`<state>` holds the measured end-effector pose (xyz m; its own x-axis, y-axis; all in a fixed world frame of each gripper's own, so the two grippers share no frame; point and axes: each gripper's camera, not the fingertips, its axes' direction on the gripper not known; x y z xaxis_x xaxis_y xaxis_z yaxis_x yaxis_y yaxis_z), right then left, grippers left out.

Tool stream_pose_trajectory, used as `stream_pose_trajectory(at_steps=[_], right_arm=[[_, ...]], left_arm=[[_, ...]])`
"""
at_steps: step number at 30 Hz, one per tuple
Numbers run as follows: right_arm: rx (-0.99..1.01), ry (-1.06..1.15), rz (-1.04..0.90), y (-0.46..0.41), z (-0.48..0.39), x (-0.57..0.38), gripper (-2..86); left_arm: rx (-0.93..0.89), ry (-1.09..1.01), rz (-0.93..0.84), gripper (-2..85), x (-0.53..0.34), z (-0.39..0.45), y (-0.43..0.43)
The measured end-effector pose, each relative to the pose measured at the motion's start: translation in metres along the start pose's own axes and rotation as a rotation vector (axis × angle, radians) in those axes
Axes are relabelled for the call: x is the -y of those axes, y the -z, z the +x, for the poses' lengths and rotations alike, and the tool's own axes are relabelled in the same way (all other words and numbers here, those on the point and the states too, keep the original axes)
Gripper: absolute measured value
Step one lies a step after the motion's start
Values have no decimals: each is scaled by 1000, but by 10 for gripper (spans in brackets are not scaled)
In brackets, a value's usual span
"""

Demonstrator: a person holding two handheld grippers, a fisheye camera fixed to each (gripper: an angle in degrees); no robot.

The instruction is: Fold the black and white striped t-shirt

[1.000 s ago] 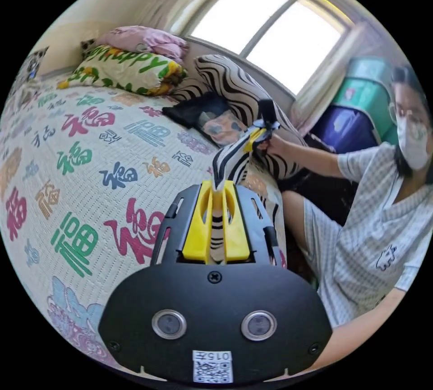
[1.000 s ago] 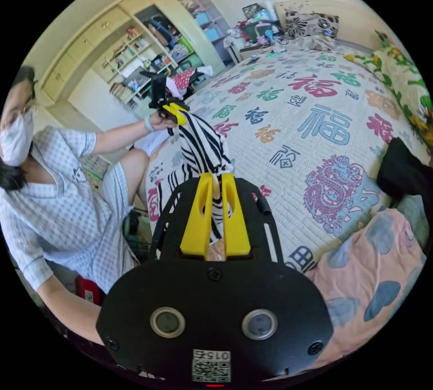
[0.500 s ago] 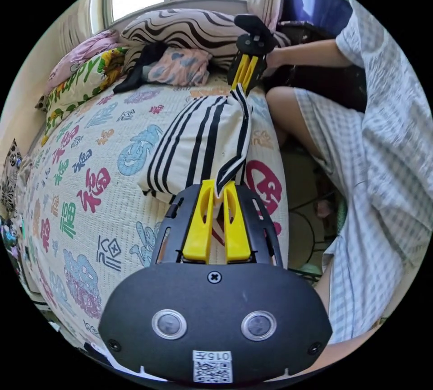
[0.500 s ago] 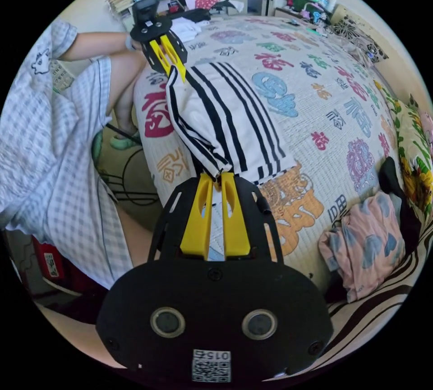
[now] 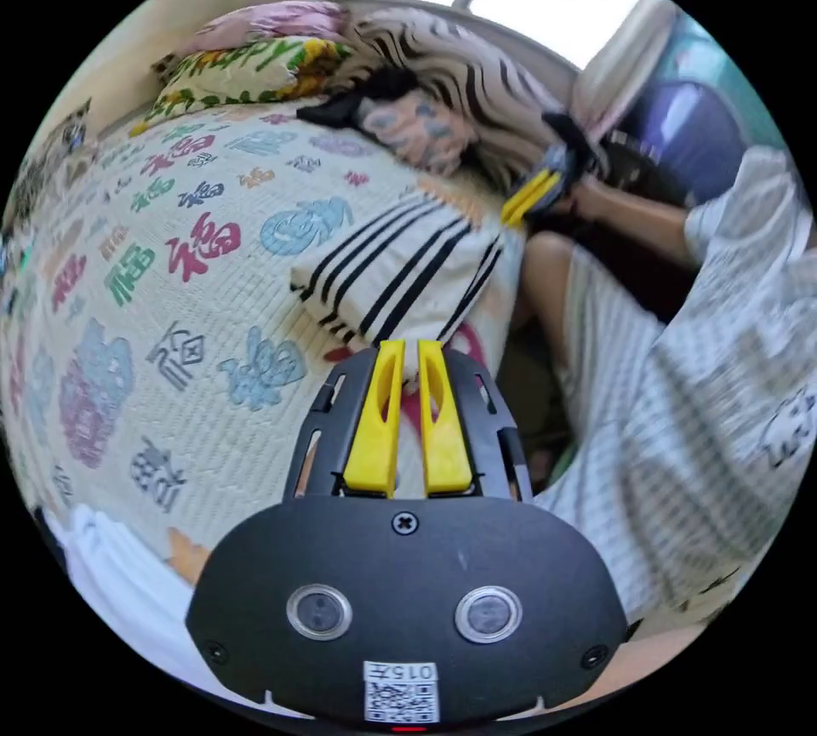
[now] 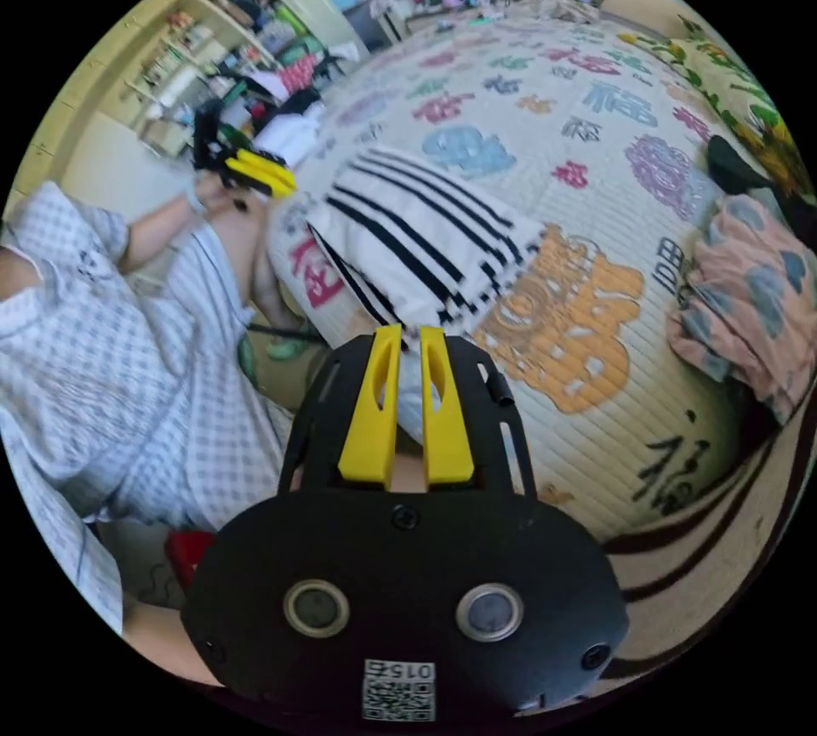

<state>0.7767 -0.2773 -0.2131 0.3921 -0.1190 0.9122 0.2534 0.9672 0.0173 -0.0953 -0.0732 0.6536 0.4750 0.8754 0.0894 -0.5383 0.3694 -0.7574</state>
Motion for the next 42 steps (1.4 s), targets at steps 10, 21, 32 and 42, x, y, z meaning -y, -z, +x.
stream_pose_trajectory(at_steps=[10,21,32,42], right_arm=[[341,-123,-61,-80,48,34,-6],[327,-92,159,-53,62,31,-6],[277,-56,-181,-144,83,69,-6],[516,-341,273,-117,181,31,142]], left_arm=[[-272,288,-98,-4,7,-65,-77],[-351,322,96,17,3,-92,-12],[-366,368,-58,-3,-4,-131,-48],[-304,640,187,128,-96,-216,56]])
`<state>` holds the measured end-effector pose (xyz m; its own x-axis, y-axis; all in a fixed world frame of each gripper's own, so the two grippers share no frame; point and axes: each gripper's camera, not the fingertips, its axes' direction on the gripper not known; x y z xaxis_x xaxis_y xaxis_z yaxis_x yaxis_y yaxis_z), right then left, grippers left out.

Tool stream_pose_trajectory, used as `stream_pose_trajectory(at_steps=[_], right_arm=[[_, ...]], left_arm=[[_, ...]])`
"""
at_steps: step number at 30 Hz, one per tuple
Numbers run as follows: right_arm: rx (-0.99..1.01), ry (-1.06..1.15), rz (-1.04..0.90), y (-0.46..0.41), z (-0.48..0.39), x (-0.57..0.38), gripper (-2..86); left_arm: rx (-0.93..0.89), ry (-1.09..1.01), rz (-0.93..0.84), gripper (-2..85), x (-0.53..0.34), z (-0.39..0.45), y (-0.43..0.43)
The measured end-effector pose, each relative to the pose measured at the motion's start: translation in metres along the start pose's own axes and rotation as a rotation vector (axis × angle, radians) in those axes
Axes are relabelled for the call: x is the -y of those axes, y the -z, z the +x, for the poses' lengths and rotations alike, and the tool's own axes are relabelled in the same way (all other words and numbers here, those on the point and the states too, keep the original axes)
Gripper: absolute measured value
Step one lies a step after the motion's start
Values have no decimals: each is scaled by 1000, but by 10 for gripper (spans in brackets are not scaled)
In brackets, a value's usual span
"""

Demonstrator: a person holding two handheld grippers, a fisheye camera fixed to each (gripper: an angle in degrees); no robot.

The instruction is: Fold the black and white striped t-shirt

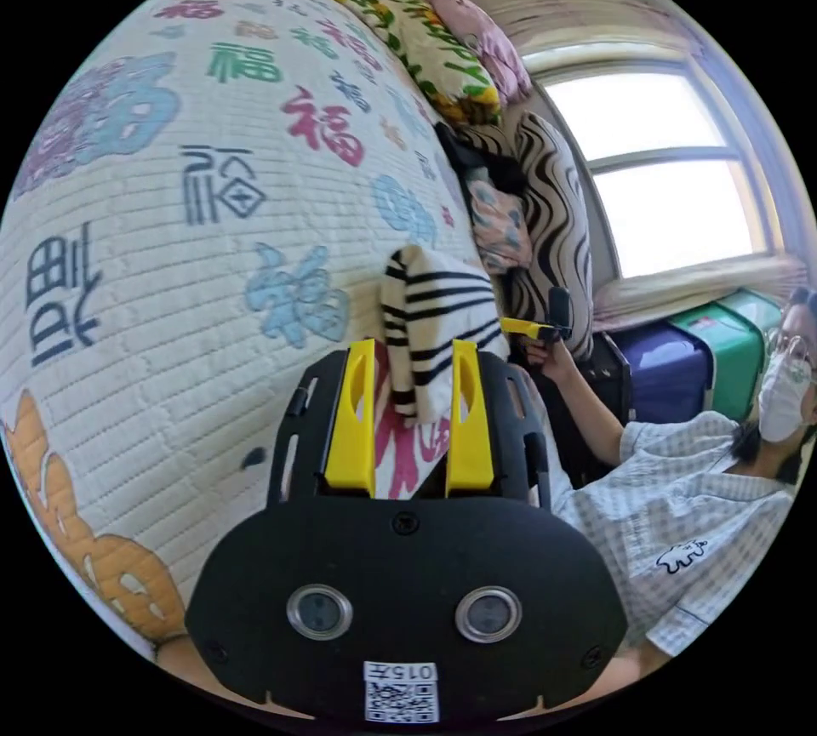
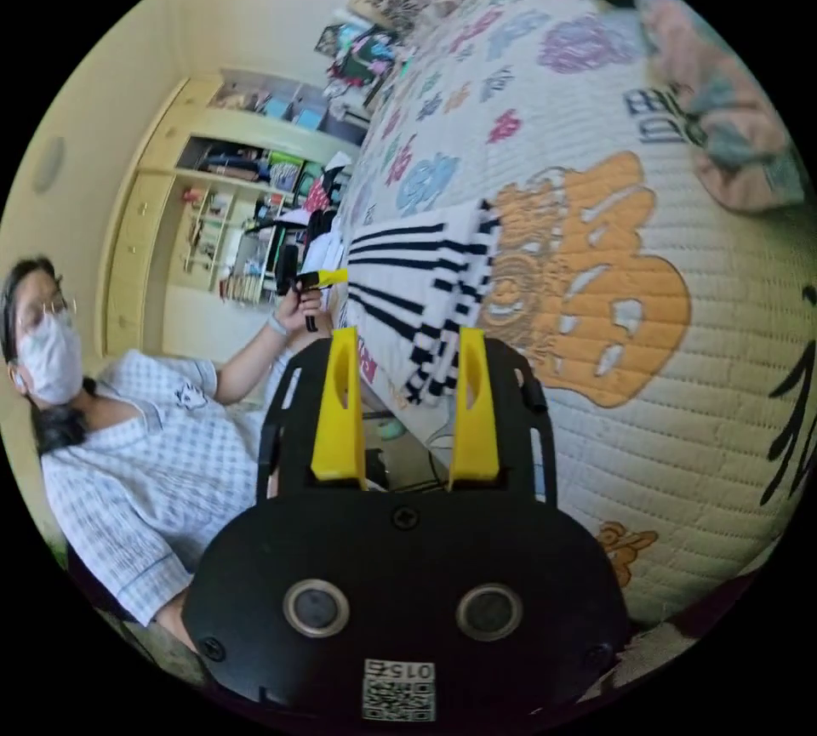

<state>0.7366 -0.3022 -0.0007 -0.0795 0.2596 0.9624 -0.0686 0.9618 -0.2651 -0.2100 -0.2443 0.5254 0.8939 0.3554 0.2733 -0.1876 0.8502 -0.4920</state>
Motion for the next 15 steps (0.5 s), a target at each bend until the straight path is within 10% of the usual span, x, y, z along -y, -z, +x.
stream_pose_trajectory(at_steps=[15], right_arm=[[277,-34,-142,-112,63,75,83]], left_arm=[[-272,-8,-120,108,28,-56,-2]])
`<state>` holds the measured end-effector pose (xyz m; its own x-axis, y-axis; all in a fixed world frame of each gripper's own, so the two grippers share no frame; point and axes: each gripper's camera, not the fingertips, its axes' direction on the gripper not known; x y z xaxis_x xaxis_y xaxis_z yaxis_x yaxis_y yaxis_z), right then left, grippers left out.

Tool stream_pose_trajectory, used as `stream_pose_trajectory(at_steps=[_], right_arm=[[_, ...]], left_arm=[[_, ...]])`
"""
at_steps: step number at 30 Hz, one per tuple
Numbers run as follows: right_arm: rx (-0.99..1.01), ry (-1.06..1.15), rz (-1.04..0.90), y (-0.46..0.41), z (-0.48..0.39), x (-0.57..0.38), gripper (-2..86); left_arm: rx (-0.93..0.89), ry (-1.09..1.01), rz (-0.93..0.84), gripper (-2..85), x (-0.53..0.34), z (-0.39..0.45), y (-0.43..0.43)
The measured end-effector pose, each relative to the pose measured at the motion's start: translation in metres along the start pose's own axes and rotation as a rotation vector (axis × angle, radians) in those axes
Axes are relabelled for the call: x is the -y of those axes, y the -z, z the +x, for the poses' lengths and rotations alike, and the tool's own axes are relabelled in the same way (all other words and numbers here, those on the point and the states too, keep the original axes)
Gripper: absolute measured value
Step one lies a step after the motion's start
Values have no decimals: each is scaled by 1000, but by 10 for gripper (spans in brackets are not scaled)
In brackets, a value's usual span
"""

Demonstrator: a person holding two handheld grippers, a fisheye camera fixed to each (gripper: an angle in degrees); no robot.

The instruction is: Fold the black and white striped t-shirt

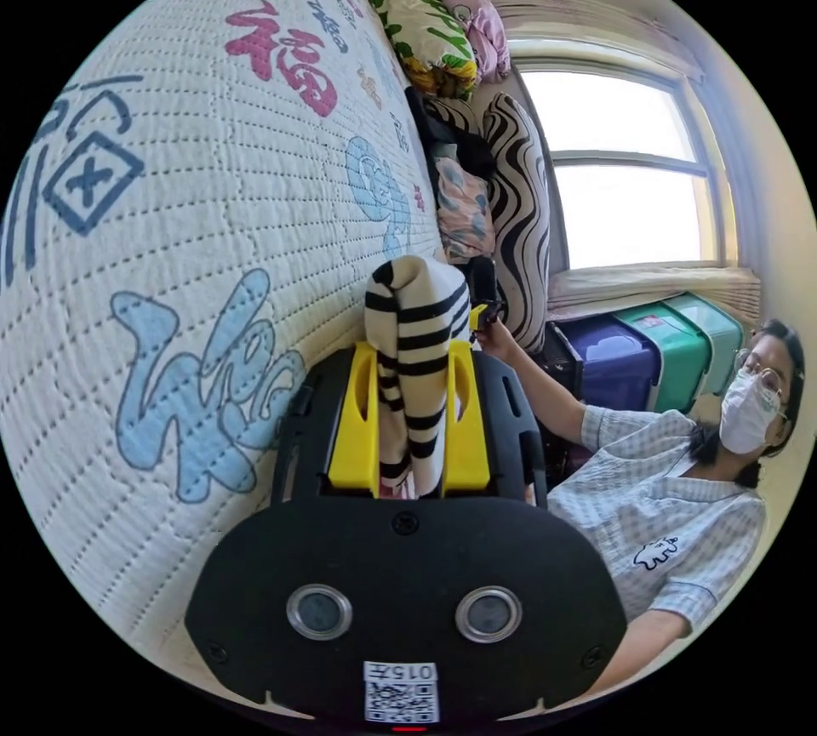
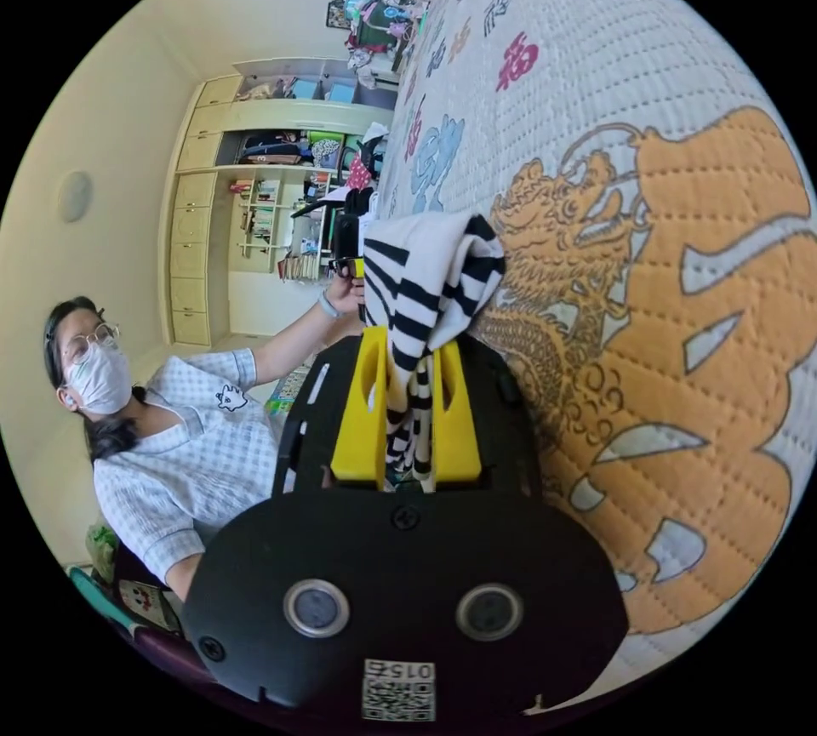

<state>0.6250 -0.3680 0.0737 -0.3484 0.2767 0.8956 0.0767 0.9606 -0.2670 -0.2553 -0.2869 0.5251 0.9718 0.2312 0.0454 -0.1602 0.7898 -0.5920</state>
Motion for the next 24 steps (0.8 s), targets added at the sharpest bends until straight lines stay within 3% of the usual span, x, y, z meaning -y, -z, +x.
stream_pose_trajectory(at_steps=[6,11,19,24], right_arm=[[-103,20,23,-37,-28,14,54],[-94,150,-51,-93,-92,66,54],[-40,409,-396,-341,-220,203,55],[-27,423,-476,-509,-258,234,53]], left_arm=[[14,10,2,70,-22,20,36],[-24,-80,222,69,-96,69,140],[132,-73,620,68,-279,103,334],[237,77,660,68,-361,89,459]])
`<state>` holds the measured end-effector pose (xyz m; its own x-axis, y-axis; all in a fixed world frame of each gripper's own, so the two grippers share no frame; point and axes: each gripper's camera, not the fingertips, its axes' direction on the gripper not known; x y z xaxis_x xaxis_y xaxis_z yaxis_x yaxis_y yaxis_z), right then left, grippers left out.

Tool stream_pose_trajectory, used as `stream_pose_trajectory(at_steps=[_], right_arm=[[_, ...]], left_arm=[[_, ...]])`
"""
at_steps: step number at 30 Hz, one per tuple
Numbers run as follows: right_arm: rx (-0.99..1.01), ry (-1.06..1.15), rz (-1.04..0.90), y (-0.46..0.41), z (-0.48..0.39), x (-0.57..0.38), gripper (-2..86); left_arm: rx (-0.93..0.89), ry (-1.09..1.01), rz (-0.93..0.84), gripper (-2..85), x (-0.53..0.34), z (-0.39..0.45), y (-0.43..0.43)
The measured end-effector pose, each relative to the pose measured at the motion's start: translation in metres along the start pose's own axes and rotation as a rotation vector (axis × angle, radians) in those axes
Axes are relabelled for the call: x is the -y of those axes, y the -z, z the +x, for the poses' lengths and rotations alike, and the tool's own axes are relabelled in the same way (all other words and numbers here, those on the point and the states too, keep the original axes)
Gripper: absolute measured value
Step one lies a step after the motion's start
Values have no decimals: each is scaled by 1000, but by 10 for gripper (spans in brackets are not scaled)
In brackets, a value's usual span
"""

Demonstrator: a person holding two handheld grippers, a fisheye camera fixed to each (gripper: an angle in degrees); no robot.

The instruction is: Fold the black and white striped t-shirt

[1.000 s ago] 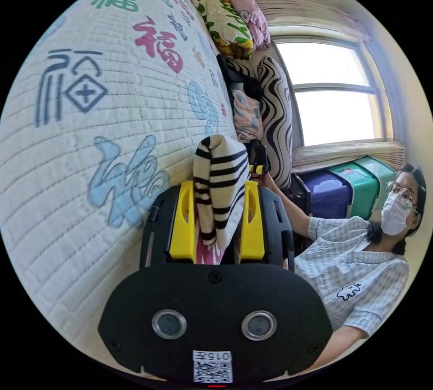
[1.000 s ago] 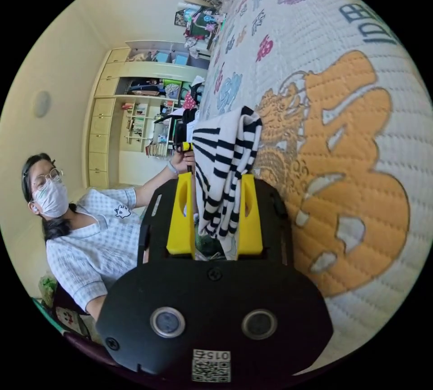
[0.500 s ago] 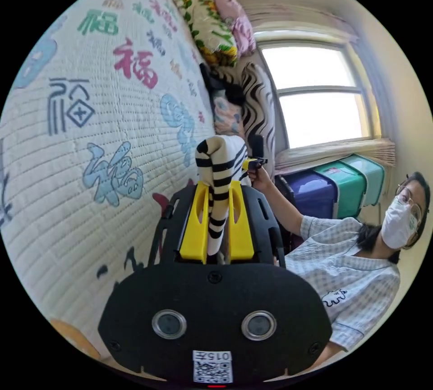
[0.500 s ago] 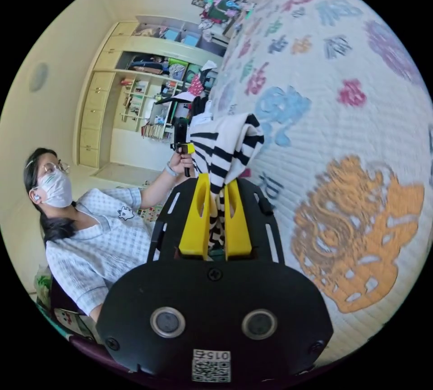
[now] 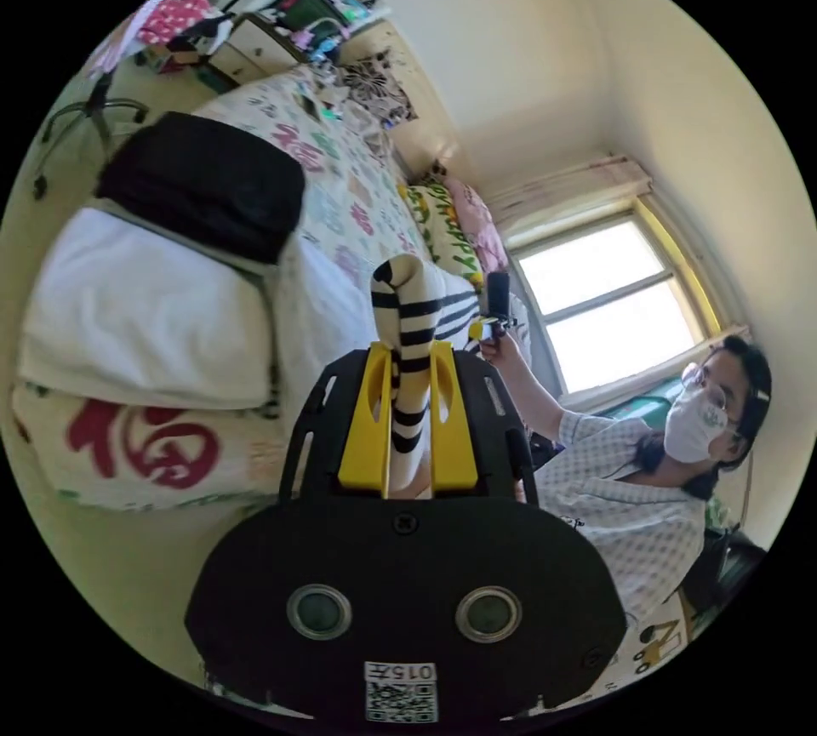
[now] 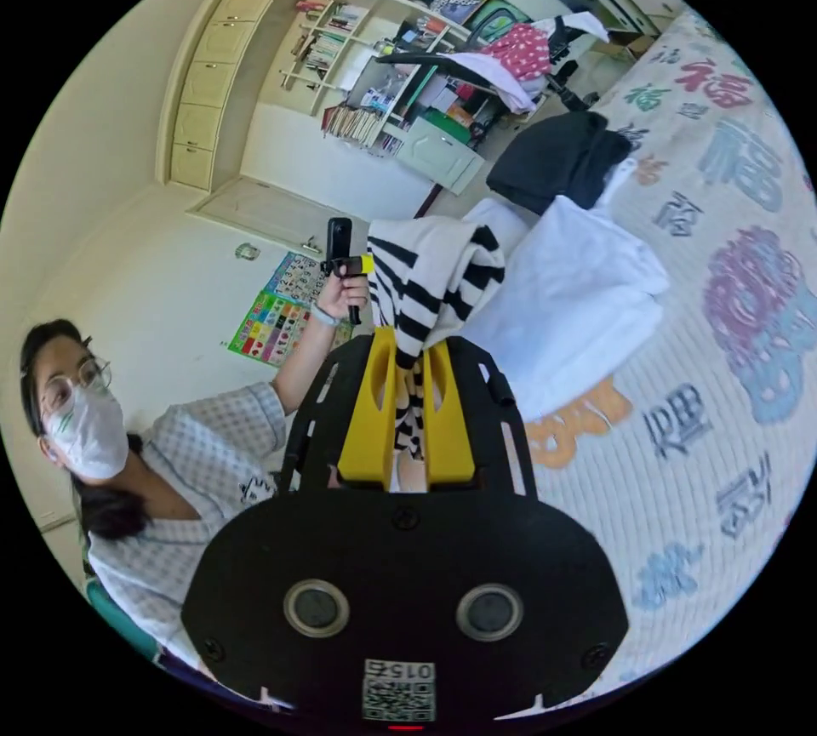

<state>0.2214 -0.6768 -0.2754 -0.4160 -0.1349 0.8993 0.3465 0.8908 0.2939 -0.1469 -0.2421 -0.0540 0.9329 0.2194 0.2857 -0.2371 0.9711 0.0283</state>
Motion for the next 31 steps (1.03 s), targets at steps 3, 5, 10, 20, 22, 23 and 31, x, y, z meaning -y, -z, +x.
stream_pose_trajectory(at_steps=[3,5,10,20,22,23,31], right_arm=[[56,-49,73,-77,6,49,53],[117,-96,126,-117,14,72,52],[114,-224,139,-209,27,122,53],[-299,-139,-5,-228,-11,128,67],[-454,-113,-35,-226,-32,119,90],[-487,-105,-54,-228,-36,118,94],[-795,17,-291,-306,-90,134,12]], left_arm=[[79,61,-57,68,19,-26,69],[152,131,-107,68,36,-46,108],[317,212,-161,68,56,-75,129],[573,184,25,77,-3,-93,114],[661,129,145,73,-30,-68,129],[721,94,234,71,-51,-48,139],[403,-45,436,61,-207,17,104]])
